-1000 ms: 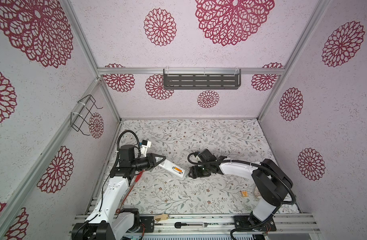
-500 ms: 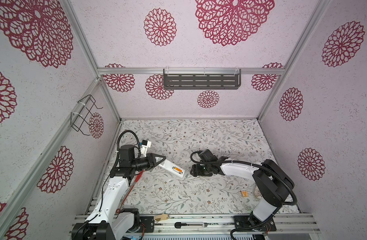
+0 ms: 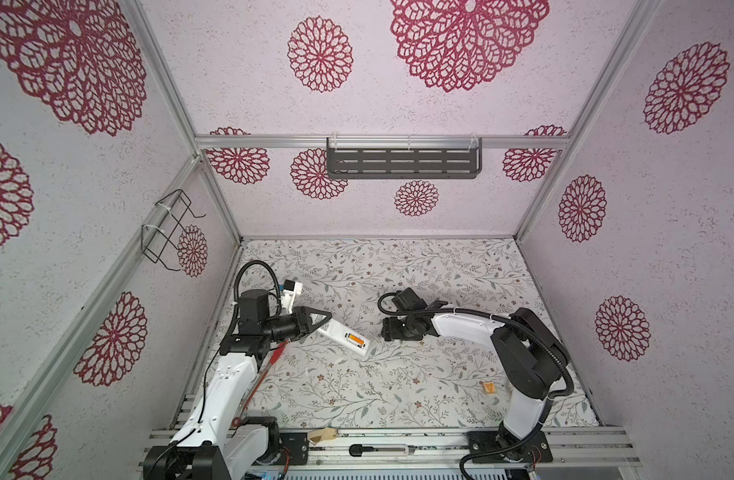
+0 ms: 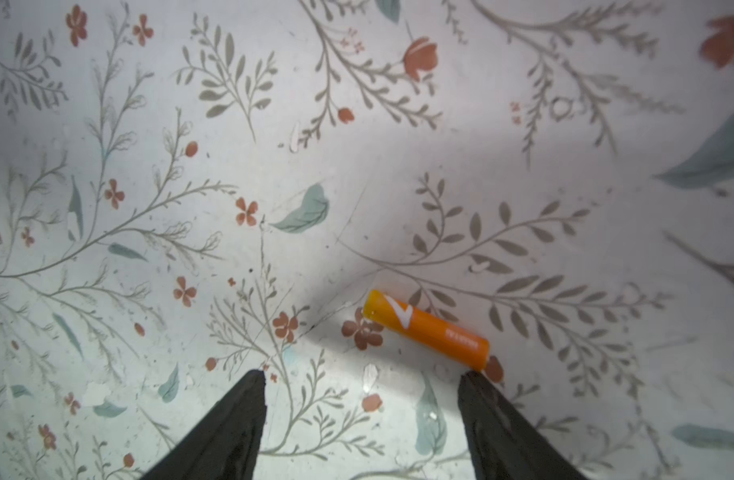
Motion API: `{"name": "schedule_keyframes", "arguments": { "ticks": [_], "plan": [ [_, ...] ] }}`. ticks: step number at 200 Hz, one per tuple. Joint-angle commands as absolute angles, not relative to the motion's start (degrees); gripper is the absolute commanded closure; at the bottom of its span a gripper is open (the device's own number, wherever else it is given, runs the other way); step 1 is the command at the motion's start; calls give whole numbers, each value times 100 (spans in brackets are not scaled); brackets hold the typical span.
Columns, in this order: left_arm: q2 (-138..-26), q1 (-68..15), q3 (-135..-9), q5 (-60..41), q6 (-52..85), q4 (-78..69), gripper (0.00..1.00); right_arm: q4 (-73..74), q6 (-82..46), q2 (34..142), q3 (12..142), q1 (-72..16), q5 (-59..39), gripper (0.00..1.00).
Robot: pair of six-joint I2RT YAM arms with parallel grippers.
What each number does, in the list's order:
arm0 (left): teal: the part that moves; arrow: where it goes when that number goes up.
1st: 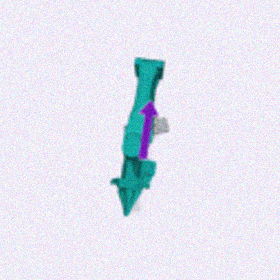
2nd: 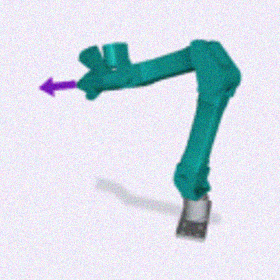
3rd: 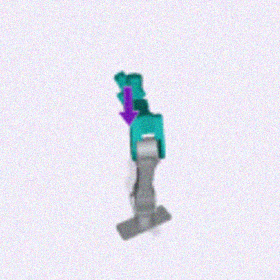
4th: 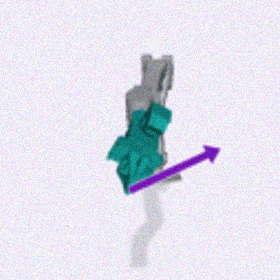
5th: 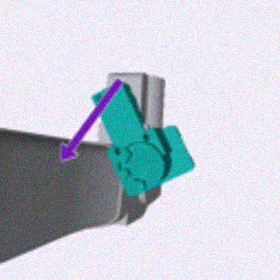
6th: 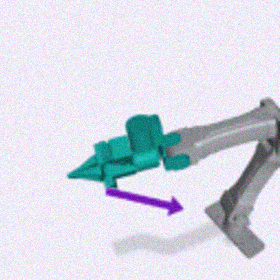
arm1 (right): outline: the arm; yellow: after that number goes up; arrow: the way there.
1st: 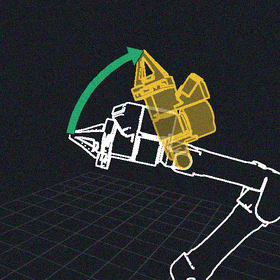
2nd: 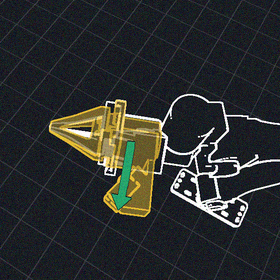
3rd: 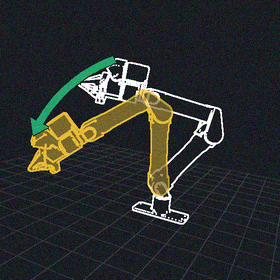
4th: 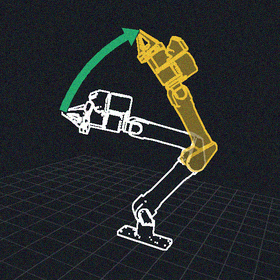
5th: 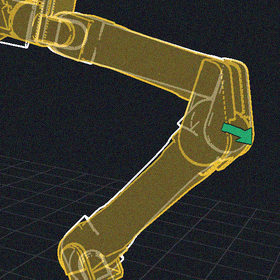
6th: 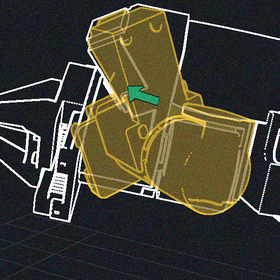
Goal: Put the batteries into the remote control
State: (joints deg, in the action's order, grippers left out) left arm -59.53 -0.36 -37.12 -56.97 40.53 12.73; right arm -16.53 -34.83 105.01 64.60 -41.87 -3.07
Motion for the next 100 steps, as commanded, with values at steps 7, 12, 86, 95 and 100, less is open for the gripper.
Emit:
{"name": "schedule_keyframes", "arguments": {
  "ticks": [7, 12, 86, 95, 100],
  "plan": [
    [-5860, -26, -3700, -5818, 4034, 1089, 99, -2178, -3227, 10709, 6831, -4157, 196, 24],
    [-5857, -29, -3700, -5818, 4034, 1085, 99, -2223, -3202, 10730, 6876, -4157, 256, 24],
    [-5847, -44, -3692, -5792, 4029, 1090, 99, -2762, -2940, 11319, 7553, -4101, 1150, 23],
    [-5851, -44, -3691, -5792, 4033, 1090, 99, -2727, -2940, 11400, 7638, -4063, 1109, 23],
    [-5854, -44, -3692, -5792, 4028, 1090, 99, -2725, -2927, 11452, 7698, -4037, 1091, 23]
  ]
}}
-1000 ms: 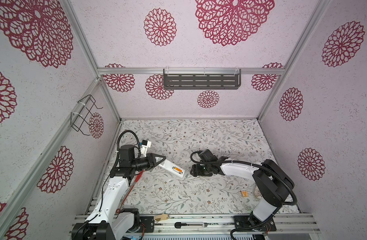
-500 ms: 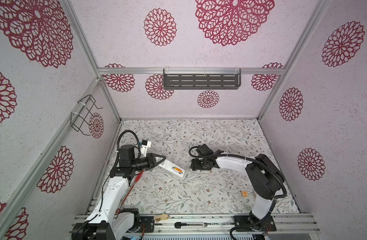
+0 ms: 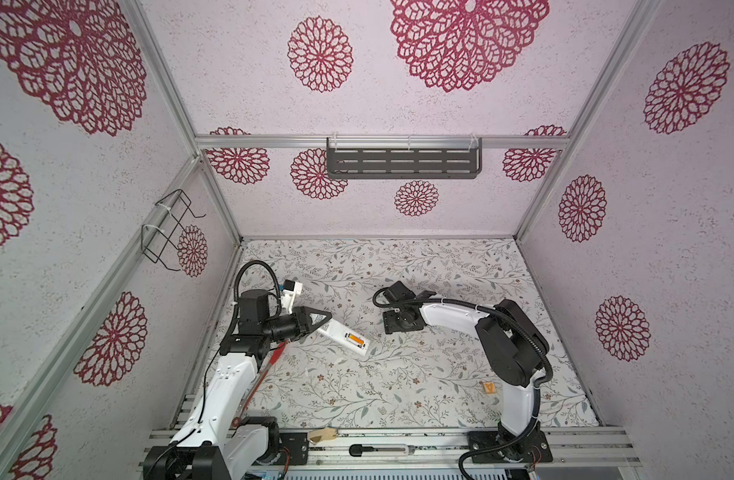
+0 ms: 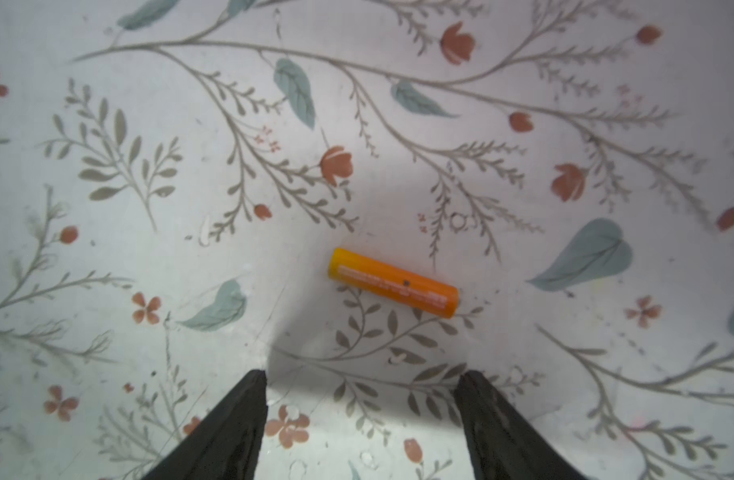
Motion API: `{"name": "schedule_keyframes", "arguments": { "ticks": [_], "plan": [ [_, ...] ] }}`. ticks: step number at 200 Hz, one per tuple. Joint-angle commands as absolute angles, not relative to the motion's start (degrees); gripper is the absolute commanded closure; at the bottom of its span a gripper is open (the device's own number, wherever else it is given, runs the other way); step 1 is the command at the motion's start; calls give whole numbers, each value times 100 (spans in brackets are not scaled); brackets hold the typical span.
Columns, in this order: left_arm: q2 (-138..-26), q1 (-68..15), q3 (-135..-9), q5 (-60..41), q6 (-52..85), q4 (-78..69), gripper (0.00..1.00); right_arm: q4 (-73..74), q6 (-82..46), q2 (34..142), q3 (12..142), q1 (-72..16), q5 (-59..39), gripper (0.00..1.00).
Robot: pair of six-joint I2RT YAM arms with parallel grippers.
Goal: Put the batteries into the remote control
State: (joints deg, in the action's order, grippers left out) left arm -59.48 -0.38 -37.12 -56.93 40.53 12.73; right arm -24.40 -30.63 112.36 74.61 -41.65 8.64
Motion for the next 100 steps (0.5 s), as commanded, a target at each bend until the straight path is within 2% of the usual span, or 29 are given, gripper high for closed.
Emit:
{"name": "schedule_keyframes", "arguments": {
  "ticks": [1, 100],
  "plan": [
    [-5854, -44, -3692, -5792, 4027, 1090, 99, -2725, -2927, 11461, 7712, -4031, 1090, 23],
    [-5857, -63, -3691, -5711, 4010, 1099, 99, -2828, -2699, 12274, 8765, -3683, 1079, 25]
  ]
}}
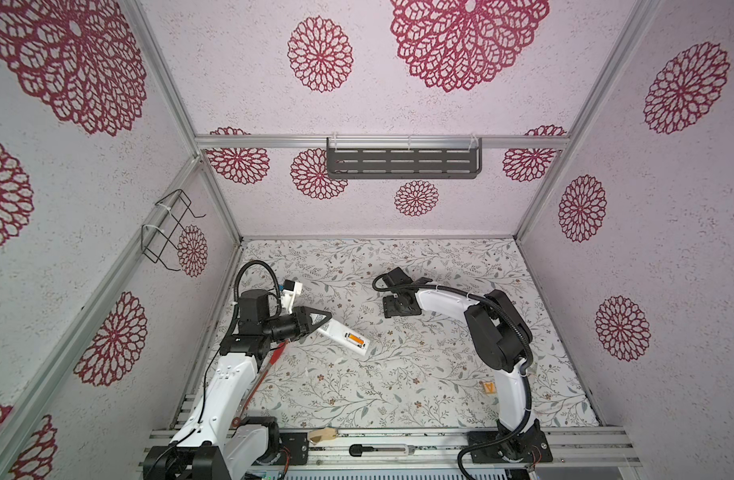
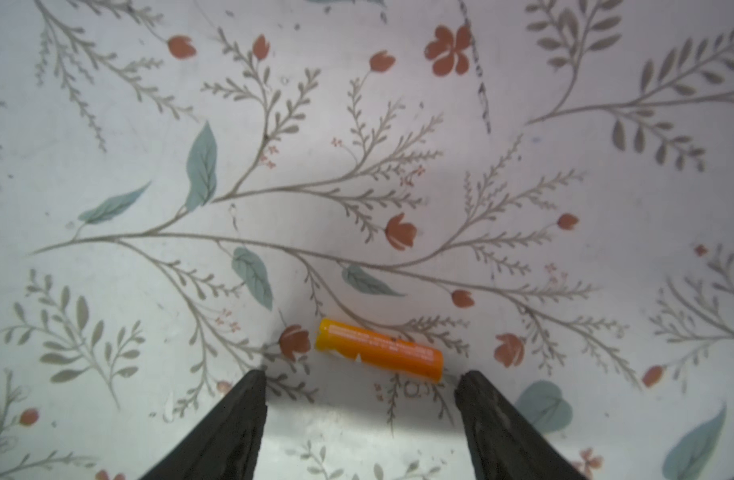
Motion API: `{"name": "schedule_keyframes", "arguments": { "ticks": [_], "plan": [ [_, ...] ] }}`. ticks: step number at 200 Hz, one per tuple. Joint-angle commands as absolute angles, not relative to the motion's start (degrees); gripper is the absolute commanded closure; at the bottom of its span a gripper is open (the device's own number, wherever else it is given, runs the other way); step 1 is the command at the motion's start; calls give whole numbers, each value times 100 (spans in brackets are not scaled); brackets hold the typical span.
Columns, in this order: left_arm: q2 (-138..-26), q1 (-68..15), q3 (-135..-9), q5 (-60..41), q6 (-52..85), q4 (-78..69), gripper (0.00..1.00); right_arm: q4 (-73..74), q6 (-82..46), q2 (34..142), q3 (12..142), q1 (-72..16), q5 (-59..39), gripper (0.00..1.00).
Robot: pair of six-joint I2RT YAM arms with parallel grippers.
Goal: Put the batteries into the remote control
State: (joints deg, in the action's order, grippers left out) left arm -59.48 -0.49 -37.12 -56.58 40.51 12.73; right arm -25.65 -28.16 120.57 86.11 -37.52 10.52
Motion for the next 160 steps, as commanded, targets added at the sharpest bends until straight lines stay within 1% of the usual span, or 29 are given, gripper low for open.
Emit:
{"name": "schedule_keyframes", "arguments": {
  "ticks": [1, 109, 141, 160],
  "plan": [
    [-5860, -62, -3691, -5712, 4013, 1099, 99, -2829, -2694, 12281, 8773, -3683, 1084, 25],
    [-5792, -98, -3691, -5687, 4004, 1110, 99, -3133, -2604, 12999, 9601, -3577, 1551, 36],
    [-5763, -123, -3691, -5660, 3997, 1133, 99, -3163, -2527, 13110, 9728, -3571, 1622, 47],
    [-5756, -137, -3692, -5660, 3987, 1134, 99, -3156, -2447, 13081, 9666, -3568, 1652, 51]
  ]
}}
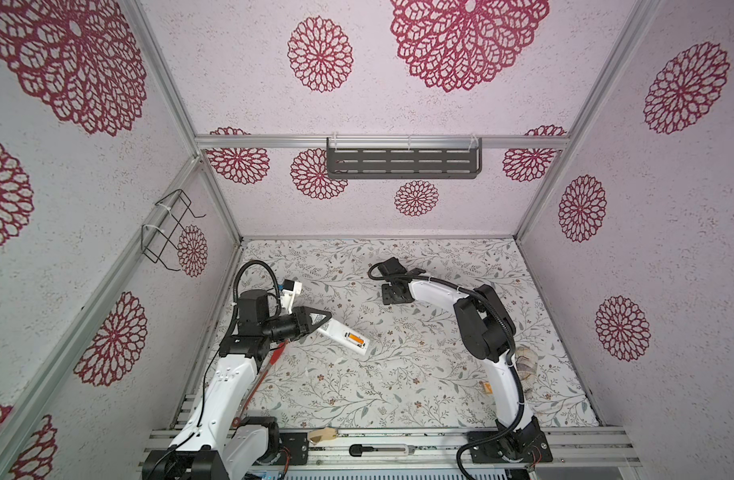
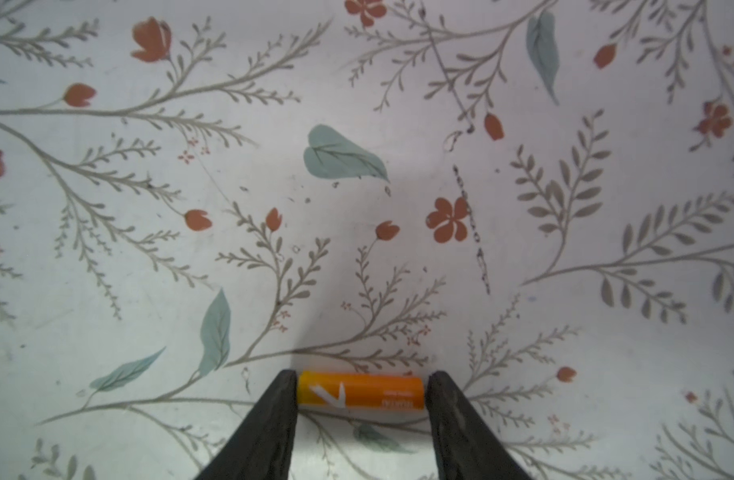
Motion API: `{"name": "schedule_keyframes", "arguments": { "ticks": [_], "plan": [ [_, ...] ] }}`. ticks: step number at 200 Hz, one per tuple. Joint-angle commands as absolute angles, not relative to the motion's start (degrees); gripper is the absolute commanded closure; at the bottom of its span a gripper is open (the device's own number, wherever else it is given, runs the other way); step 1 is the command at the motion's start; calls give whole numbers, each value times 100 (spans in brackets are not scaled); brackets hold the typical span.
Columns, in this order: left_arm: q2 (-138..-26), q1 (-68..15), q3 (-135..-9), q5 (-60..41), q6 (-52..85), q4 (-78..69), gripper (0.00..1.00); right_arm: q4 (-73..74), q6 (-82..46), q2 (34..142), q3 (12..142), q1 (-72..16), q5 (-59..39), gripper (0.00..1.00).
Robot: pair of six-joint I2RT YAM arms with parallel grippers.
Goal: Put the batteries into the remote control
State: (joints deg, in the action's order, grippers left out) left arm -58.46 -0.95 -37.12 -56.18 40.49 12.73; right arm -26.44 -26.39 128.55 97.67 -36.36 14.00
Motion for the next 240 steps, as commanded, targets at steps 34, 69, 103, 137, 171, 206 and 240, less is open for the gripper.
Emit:
{"name": "schedule_keyframes", "arguments": {
  "ticks": [34, 69, 103, 137, 171, 206, 240],
  "plan": [
    [-5744, -132, -3698, -5651, 3987, 1140, 99, -2855, -1898, 12768, 9267, -3601, 1580, 55],
    [-5754, -138, -3700, -5651, 3977, 1147, 99, -2317, -579, 12029, 8250, -3647, 1030, 57],
    [-5781, -127, -3700, -5652, 3965, 1151, 99, -2289, 389, 11148, 7232, -3741, 310, 56],
    [-5840, -89, -3701, -5669, 3966, 1151, 99, -2392, 777, 10469, 6499, -3924, 28, 54],
    [-5888, -84, -3705, -5713, 3995, 1133, 99, -2522, 866, 10233, 6258, -3946, 61, 40],
    [-5857, -80, -3703, -5700, 3991, 1142, 99, -2559, 476, 10120, 6328, -3938, 56, 25],
    [-5867, -79, -3700, -5703, 3992, 1143, 99, -2578, -725, 9879, 6249, -3938, -314, 21]
  ]
}}
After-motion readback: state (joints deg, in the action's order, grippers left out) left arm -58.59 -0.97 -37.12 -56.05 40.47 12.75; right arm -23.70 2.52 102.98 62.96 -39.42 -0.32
